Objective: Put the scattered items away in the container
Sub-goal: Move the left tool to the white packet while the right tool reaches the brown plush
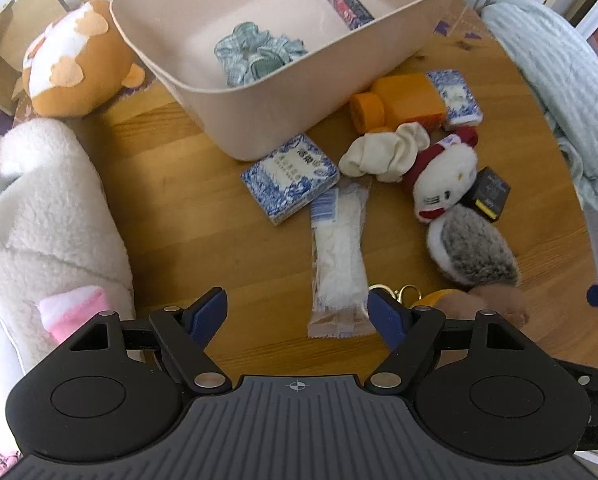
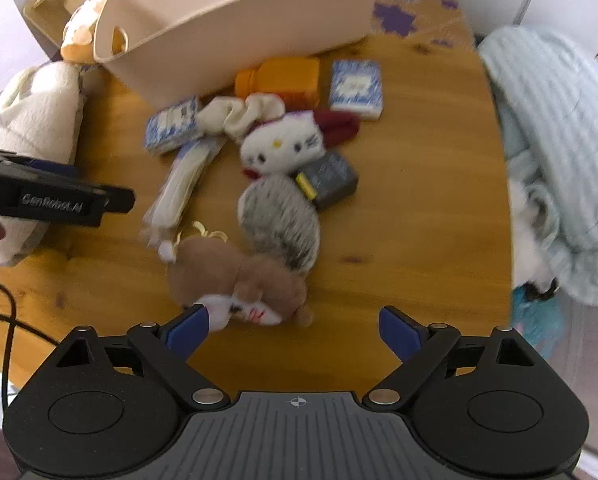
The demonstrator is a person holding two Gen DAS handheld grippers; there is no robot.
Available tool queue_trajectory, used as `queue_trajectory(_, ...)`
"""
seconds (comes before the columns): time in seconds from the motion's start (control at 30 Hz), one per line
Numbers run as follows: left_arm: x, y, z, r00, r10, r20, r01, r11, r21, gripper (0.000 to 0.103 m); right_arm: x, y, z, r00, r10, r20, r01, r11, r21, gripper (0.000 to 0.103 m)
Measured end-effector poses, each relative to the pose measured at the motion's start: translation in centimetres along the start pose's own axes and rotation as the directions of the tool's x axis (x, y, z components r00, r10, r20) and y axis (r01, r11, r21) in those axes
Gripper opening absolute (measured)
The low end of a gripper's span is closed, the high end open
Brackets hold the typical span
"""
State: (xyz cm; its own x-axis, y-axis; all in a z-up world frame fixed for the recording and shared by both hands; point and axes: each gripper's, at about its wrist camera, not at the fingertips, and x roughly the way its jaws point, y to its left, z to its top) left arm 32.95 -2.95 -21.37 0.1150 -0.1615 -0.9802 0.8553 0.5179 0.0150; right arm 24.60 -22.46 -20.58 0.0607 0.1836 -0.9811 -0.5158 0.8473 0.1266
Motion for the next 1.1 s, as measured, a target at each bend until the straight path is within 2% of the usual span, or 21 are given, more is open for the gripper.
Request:
queue_trajectory(0.13,0.5,0.3,0.0,1.000,0.005,-0.010,-0.005,1.000,-0.004,0.079,0.8,-1.1,-0.4,0.999,0.039,-0.009,-0.038,0.989,0.141,0.093)
queue_trajectory(0.23,0.8,0.4,-0.2,1.000,0.008,-0.014,-0.008,1.000,-0.004,0.079,1.3,-2.5,-0.8,0.995,0.102,-0.003,-0.096,0.948,0.302,0.093)
queue_trajectory(0.33,1.2,0.6,-0.3,1.000,0.006,-0.016,-0.006,1.000,-0.009,0.079,1.7,-3.4,-1.3,0.989,0.145,0.028,-0.142,0.885,0.444,0.093)
queue_trajectory(0.53,2.3,0.6,-0.2,1.000,-0.024,0.005,0.024,0.998,-0.063,0.079,2.7,-3.7,-1.6,0.986,0.151,0.074,-0.165,0.773,0.613,0.093)
queue_trajectory(0.73,3.6,0.6,0.4,0.999,-0.044,0.009,0.044,0.994,-0.099,0.079,5.3,-4.4,-2.6,0.972,0.225,0.073,-0.195,0.589,0.784,0.090)
queue_trajectory(0.9,4.7,0.2,1.0,0.998,-0.060,-0.002,0.060,0.993,-0.097,0.079,6.5,-3.5,-2.1,0.968,0.237,0.077,-0.200,0.553,0.808,0.088)
queue_trajectory(1.1,6.2,-0.3,0.9,0.998,-0.053,-0.027,0.051,0.995,-0.081,0.079,7.4,-3.2,-1.8,0.974,0.213,0.070,-0.176,0.529,0.830,0.084)
